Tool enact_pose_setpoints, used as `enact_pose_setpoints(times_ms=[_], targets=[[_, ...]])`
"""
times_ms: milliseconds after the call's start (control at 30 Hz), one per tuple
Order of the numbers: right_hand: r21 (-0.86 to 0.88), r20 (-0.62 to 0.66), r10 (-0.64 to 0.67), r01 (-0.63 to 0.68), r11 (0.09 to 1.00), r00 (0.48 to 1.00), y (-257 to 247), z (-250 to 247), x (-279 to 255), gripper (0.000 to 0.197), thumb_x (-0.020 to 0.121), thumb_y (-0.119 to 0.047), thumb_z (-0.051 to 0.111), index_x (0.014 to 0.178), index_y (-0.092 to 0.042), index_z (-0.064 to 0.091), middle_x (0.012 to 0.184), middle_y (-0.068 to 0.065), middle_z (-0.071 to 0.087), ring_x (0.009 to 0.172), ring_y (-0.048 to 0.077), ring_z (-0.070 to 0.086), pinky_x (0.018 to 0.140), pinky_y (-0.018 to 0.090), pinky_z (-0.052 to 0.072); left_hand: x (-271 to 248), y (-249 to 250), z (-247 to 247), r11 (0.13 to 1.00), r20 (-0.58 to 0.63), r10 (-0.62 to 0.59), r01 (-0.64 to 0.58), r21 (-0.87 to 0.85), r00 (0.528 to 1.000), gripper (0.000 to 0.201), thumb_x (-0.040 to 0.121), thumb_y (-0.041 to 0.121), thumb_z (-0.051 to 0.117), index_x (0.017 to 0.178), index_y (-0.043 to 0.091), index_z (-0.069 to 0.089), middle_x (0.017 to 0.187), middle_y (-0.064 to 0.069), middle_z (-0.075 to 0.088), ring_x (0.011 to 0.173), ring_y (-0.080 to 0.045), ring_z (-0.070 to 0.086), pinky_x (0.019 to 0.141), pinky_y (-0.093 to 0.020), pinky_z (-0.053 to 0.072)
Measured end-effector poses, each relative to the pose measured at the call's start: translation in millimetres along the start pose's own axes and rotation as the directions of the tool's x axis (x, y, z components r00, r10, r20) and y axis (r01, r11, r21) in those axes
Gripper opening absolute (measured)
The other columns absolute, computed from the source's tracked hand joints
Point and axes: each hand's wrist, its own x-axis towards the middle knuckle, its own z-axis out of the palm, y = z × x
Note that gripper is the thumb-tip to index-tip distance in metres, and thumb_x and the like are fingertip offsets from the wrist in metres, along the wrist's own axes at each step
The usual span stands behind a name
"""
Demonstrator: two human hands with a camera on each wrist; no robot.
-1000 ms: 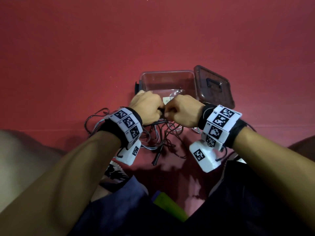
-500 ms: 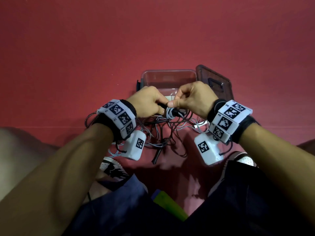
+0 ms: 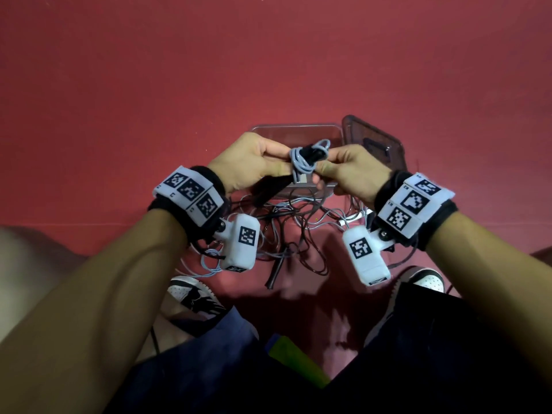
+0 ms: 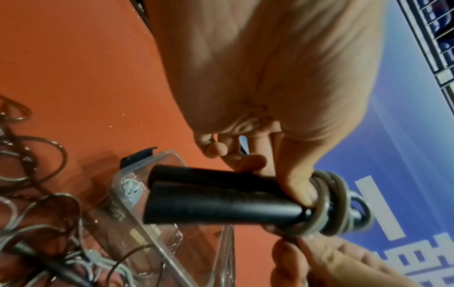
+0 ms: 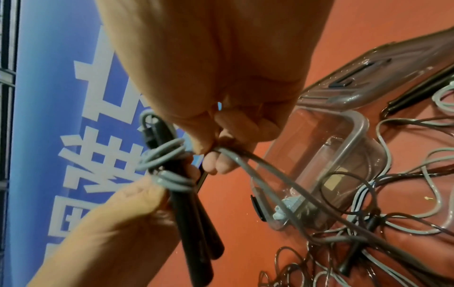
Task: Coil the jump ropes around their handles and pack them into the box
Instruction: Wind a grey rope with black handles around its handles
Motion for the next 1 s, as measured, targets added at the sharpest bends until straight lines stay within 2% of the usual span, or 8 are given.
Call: enact_pose_setpoints(times_ms=[100,267,400,500,667,767,900,1000], targets=[[-0.005,0.017,0.009,-0.009,1.000,1.000,-5,10,-9,0.027,0.102,-0.001,0.049,0.077,-0.005,0.058,0.058,-0.002,0.062,0.044,-0.004,0.056,0.044,0.006,0.038,0,0,7,0.999,-0.072,-0.030,0.028,-0.035,0.997,0.026,0.092,-0.006,0.064,0.111,0.010,0.072,0.088,0.008,0.078,0.081,-0.005,0.072,0.082,-0.019,0.056],[0.012,0.019,0.017,-0.017,1.000,1.000,-9,13,-14,0.014,0.098,-0.003,0.058,0.090,0.007,0.064,0.079,0.019,0.067,0.046,0.000,0.057,0.042,0.007,0.036,3,-5,3,0.997,-0.268,-0.078,0.077,-0.013,0.960,0.014,0.092,0.006,0.071,0.106,0.010,0.074,0.093,-0.009,0.079,0.090,-0.027,0.075,0.088,-0.044,0.060],[-0.286,0.102,-0.014,0.043,0.957,0.995,2,15,-4,0.023,0.096,-0.018,0.063,0.079,-0.003,0.070,0.071,0.004,0.073,0.052,0.010,0.049,0.051,0.021,0.037,5,-12,6,0.993,-0.338,-0.076,0.102,0.059,0.938,0.011,0.090,0.010,0.075,0.099,0.016,0.073,0.087,-0.002,0.078,0.083,-0.021,0.075,0.086,-0.046,0.061],[-0.532,0.145,-0.063,0.131,0.837,0.987,5,20,0,0.030,0.098,-0.028,0.058,0.077,-0.008,0.066,0.076,0.007,0.072,0.068,0.018,0.063,0.068,0.033,0.048,7,-16,10,0.987,-0.370,-0.080,0.124,0.097,0.926,0.020,0.086,0.013,0.079,0.095,0.025,0.066,0.084,0.005,0.077,0.074,-0.014,0.074,0.078,-0.036,0.060],[-0.658,0.130,-0.153,0.201,0.726,0.980,-3,16,-3,0.032,0.100,-0.031,0.055,0.078,-0.008,0.062,0.080,0.005,0.063,0.078,0.025,0.057,0.071,0.032,0.042,9,-16,11,0.971,-0.361,-0.045,0.126,0.205,0.931,0.016,0.085,0.019,0.080,0.086,0.030,0.068,0.083,0.008,0.077,0.071,-0.004,0.071,0.078,-0.028,0.058],[-0.654,0.078,-0.141,0.157,0.740,0.987,-3,15,-2,0.035,0.099,-0.038,0.054,0.071,-0.019,0.056,0.077,0.003,0.064,0.077,0.025,0.057,0.070,0.031,0.041,8,-12,12,0.926,-0.377,-0.002,0.144,0.348,0.926,0.010,0.084,0.027,0.080,0.090,0.026,0.072,0.076,0.015,0.075,0.070,0.005,0.067,0.077,-0.021,0.053],[-0.662,0.117,-0.130,0.175,0.729,0.985,-7,18,-3,0.023,0.097,-0.033,0.060,0.084,-0.014,0.063,0.081,0.008,0.065,0.077,0.027,0.055,0.064,0.029,0.031,9,-14,11,0.848,-0.322,0.000,0.170,0.501,0.947,0.013,0.081,0.033,0.081,0.087,0.029,0.071,0.083,0.012,0.078,0.089,-0.011,0.073,0.098,-0.038,0.052],[-0.700,0.175,-0.123,0.211,0.682,0.977,-9,17,-2,0.017,0.096,-0.027,0.061,0.098,-0.012,0.070,0.088,0.007,0.069,0.083,0.027,0.060,0.068,0.026,0.035,7,-16,14,0.780,-0.239,-0.015,0.161,0.605,0.971,0.014,0.080,0.032,0.084,0.088,0.029,0.074,0.091,0.007,0.079,0.097,-0.017,0.072,0.103,-0.043,0.048]])
